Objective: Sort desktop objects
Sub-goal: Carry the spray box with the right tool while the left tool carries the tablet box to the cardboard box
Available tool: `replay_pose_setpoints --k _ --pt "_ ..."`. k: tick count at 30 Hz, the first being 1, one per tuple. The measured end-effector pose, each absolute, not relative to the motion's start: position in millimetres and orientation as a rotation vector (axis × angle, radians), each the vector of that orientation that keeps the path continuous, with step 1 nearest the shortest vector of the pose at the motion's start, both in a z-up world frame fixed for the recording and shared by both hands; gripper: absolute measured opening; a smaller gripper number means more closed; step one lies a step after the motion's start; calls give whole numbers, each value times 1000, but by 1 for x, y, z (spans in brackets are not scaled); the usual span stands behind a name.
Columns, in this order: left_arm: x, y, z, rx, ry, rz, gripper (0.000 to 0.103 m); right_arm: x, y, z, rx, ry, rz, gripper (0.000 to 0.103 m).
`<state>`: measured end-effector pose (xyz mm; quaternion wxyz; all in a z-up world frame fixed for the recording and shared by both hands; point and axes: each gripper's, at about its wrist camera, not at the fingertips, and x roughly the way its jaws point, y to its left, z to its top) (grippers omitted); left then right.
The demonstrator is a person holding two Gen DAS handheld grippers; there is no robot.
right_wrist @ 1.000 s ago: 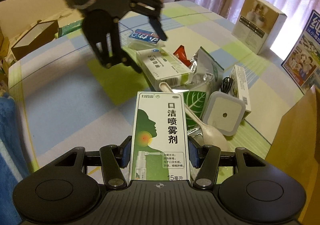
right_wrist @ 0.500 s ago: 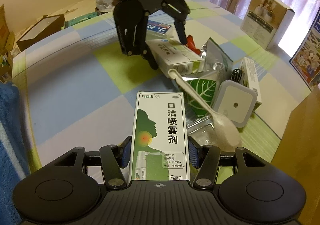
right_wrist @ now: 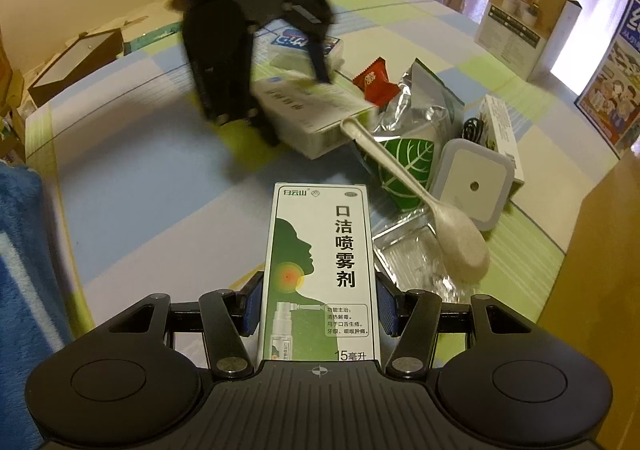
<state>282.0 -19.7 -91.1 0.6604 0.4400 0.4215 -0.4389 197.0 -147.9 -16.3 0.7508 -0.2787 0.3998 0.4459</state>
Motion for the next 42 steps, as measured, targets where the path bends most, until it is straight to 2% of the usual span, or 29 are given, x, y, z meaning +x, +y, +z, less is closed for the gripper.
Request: replay_pose_setpoints --k 7,13,21,26,33,42 --pt "227 -15 -82 798 1084 -881 73 183 -149 -11 -617 887 959 53" --pt "194 -19 -85 769 1052 -851 73 179 -148 -14 -637 918 955 53" --pt "197 -11 -93 681 1060 -838 72 189 -147 -25 -629 979 922 53" --pt "197 -9 -93 619 1069 -798 68 191 -147 -22 -601 975 897 53" --pt "185 -5 -75 487 1055 -702 68 184 -157 8 -519 934 834 53" --pt "156 -10 -10 281 987 -569 68 165 -199 80 -347 821 723 53"
